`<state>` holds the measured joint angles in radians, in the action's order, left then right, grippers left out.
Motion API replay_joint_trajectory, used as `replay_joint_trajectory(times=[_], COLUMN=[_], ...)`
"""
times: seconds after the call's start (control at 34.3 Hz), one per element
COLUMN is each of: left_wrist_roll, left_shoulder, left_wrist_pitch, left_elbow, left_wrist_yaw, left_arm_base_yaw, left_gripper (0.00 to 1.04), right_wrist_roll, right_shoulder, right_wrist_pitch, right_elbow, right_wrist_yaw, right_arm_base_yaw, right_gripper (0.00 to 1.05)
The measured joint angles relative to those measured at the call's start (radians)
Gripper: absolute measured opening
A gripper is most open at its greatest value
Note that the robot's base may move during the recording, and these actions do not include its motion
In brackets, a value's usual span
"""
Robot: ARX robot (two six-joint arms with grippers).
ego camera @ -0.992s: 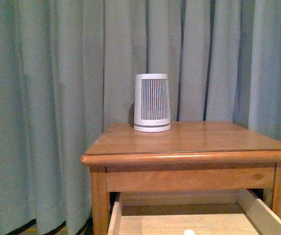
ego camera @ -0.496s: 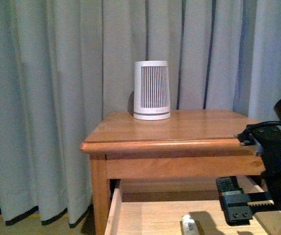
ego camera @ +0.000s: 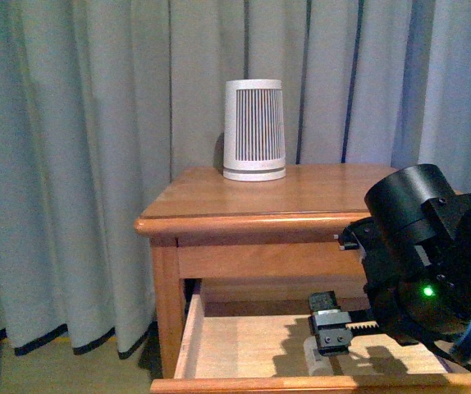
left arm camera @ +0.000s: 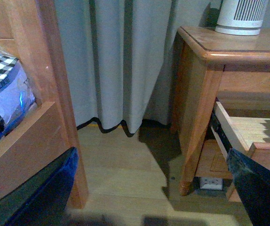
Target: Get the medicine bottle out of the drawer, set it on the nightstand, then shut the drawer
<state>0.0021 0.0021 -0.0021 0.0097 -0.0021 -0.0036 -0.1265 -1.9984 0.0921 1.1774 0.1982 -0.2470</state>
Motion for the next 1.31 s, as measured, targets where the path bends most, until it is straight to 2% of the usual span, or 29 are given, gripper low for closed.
replay_joint_trajectory(times=[0.38,0.64,1.05,1.17,1.31], left_wrist_roll=[0.000,0.000,0.000,0.000,0.000], left_shoulder=[0.000,0.000,0.000,0.000,0.000], left_wrist_pitch=[0.000,0.000,0.000,0.000,0.000], left_elbow=[0.000,0.000,0.000,0.000,0.000], left_wrist_yaw=[0.000,0.000,0.000,0.000,0.000], left_arm_base_yaw=[0.000,0.000,0.000,0.000,0.000], left_gripper=[0.98,0.98,0.98,0.98,0.98], right_wrist_roll=[-0.013,-0.012,-0.022,-0.029,-0.050], right_shoulder=[-0.192,-0.260,-0.330,-0.333,-0.335], right_wrist_pitch=[0.018,0.126,0.143,0.152,0.153], right_elbow=[0.136,0.160,0.199,0.200,0.200], right_wrist_yaw=[0.052,0.074,0.076,0.075,0.062], right_arm_base_yaw=[-0.027,-0.033,-0.034,-0.039,-0.051], right_gripper=[0.98,0.98,0.98,0.84,0.55])
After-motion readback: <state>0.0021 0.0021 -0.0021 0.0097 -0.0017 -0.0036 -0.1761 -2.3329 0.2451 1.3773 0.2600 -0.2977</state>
